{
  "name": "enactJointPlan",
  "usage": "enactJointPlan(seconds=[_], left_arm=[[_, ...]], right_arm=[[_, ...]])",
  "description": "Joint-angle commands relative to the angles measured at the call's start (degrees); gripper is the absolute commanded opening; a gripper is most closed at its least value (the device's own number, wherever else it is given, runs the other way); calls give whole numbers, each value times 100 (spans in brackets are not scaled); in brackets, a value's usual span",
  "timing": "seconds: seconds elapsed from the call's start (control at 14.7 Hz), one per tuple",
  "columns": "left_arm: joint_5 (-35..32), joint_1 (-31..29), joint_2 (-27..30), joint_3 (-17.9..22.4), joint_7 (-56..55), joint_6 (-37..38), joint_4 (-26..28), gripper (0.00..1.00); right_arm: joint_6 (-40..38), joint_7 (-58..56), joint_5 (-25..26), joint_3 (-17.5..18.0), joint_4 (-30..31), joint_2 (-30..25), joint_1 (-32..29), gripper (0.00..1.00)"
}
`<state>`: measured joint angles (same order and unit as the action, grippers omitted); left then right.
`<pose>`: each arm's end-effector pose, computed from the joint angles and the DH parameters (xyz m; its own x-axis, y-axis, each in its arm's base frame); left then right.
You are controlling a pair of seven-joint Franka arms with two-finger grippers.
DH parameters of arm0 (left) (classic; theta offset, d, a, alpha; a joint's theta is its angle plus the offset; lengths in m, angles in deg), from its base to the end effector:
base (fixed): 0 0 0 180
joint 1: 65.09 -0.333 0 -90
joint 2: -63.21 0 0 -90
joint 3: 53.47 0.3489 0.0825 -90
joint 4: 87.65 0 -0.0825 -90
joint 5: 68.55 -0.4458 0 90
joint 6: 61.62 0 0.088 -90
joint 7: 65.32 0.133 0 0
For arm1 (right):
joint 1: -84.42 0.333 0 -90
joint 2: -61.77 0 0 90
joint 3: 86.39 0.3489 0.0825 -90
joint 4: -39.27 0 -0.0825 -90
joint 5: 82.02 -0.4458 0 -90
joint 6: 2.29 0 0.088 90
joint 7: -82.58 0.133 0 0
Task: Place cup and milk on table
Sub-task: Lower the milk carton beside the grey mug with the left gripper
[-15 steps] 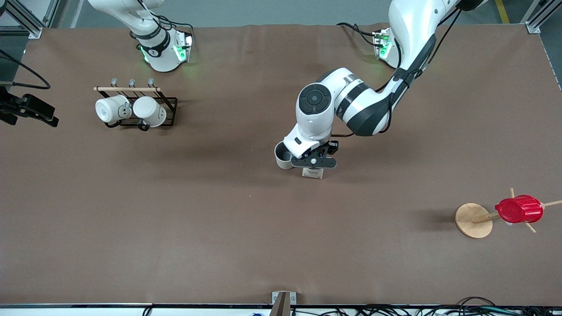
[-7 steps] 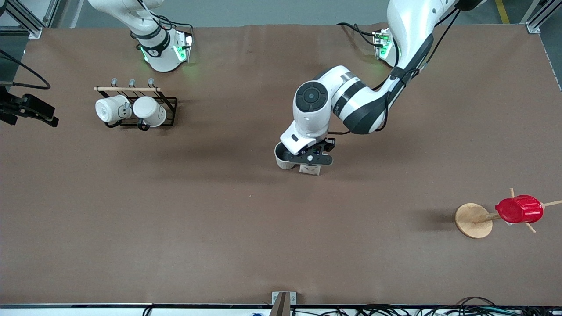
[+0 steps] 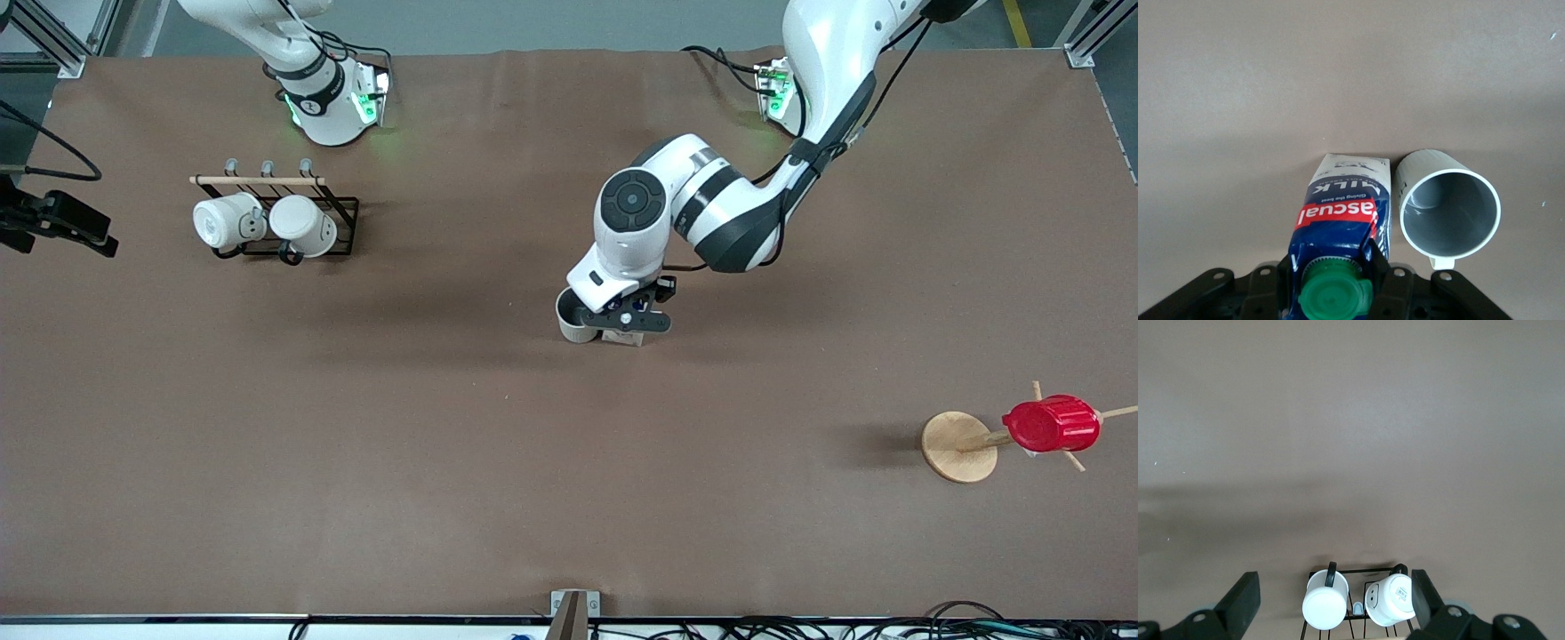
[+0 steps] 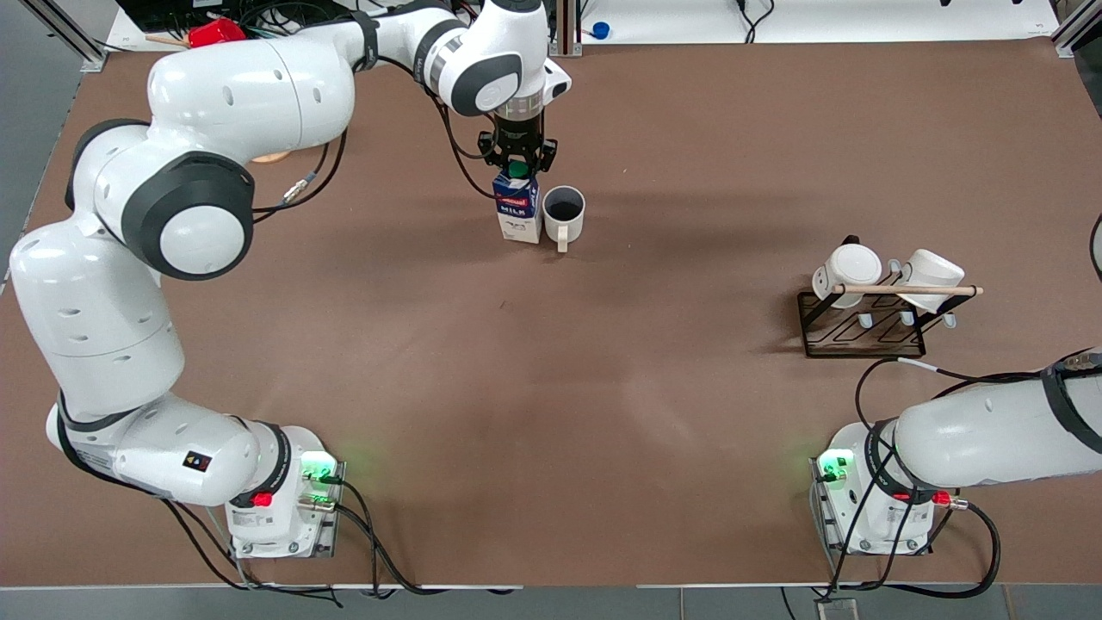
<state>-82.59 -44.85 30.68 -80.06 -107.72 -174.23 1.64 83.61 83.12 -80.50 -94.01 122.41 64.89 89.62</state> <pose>0.5571 -0.5000 0.3071 0.9877 -0.1289 -0.0888 -0.1332 -0.9901 -0.0438 0.6272 -0.0277 0.6551 0.9986 -0.0534 -0.0054 -0.0532 -0.9980 0.0337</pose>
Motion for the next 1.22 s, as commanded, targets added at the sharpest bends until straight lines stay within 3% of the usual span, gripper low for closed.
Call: enactJointPlan(seconds=[0.0, 0.27, 0.75, 0.88, 0.95, 1.09, 1.15], left_arm=[[95, -11, 1, -13, 109, 73, -17, 6], [95, -11, 1, -13, 74, 73, -8, 7], [95, -20, 18, -5, -23, 275, 9, 9], [95, -29, 18, -5, -40, 275, 1, 15], [104, -46, 36, -5, -75, 275, -17, 32], [60, -73, 53, 4, -67, 275, -35, 100], [51, -73, 114, -4, -67, 275, -35, 100]], right_arm=[[-47, -62, -55, 41, 18, -49, -123, 100], [-47, -71, -47, 296, 18, -49, -344, 100], [-47, -71, -38, 296, 18, -49, -309, 100], [-47, -71, -38, 296, 18, -49, -309, 100], [-47, -71, -38, 296, 18, -40, -309, 100], [-47, -71, -38, 296, 18, -48, -309, 100], [-47, -71, -38, 296, 18, -40, -309, 100]])
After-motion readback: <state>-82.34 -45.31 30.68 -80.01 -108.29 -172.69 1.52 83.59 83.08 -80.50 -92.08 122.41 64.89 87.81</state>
